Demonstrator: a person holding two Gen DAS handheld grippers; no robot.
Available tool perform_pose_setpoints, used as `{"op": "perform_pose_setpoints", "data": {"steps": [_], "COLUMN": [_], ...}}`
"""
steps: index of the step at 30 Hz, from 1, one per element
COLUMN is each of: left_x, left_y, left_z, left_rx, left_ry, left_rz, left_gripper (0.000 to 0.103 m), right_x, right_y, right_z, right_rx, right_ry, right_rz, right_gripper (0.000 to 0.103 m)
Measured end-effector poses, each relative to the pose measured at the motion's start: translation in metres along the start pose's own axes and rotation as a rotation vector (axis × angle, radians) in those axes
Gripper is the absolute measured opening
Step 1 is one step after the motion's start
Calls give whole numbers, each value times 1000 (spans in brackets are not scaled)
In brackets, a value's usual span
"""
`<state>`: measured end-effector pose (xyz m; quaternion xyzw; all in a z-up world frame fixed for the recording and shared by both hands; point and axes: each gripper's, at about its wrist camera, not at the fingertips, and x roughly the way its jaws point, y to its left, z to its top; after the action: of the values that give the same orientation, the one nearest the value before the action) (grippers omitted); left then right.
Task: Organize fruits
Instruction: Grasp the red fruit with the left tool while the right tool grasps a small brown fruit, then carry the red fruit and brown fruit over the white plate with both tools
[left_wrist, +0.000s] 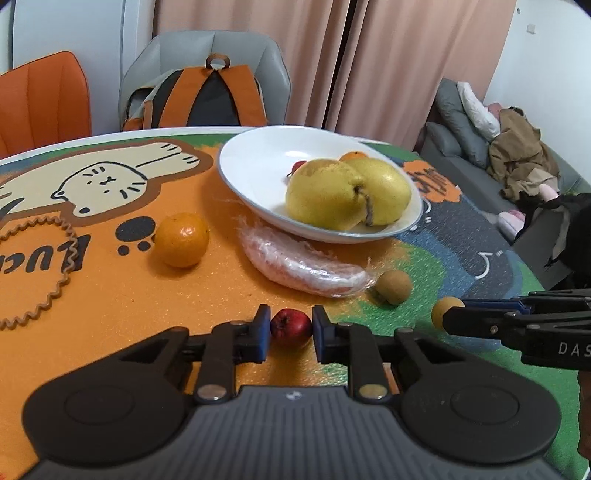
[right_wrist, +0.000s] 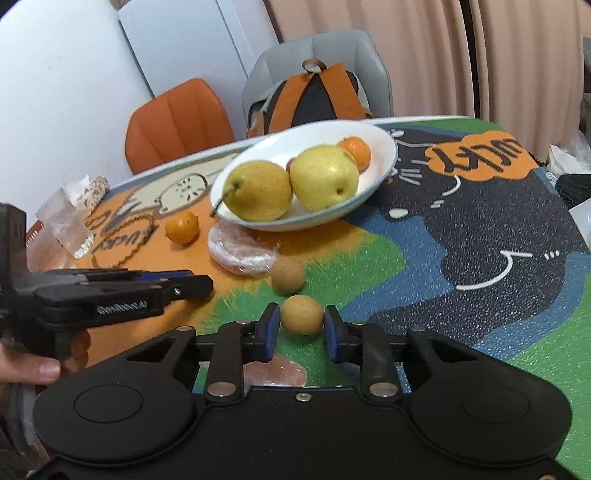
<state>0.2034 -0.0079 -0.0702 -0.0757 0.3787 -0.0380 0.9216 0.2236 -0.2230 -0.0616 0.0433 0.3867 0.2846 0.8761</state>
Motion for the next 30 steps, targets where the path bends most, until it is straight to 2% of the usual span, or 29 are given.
{"op": "perform_pose_setpoints", "data": {"steps": [10, 30], "left_x": [-17, -69], "left_y": [-8, -16], "left_z": [-1, -1], "left_rx": [-28, -31], "left_ry": [-39, -119], "left_rz": [-42, -36], "left_gripper": [22, 22], "right_x": [-31, -78], "right_y": [6, 24], "right_z": [-3, -12], "right_rx": [0, -8], "right_ry": [-40, -131], "right_rz": [-39, -59], "right_gripper": [25, 25]}}
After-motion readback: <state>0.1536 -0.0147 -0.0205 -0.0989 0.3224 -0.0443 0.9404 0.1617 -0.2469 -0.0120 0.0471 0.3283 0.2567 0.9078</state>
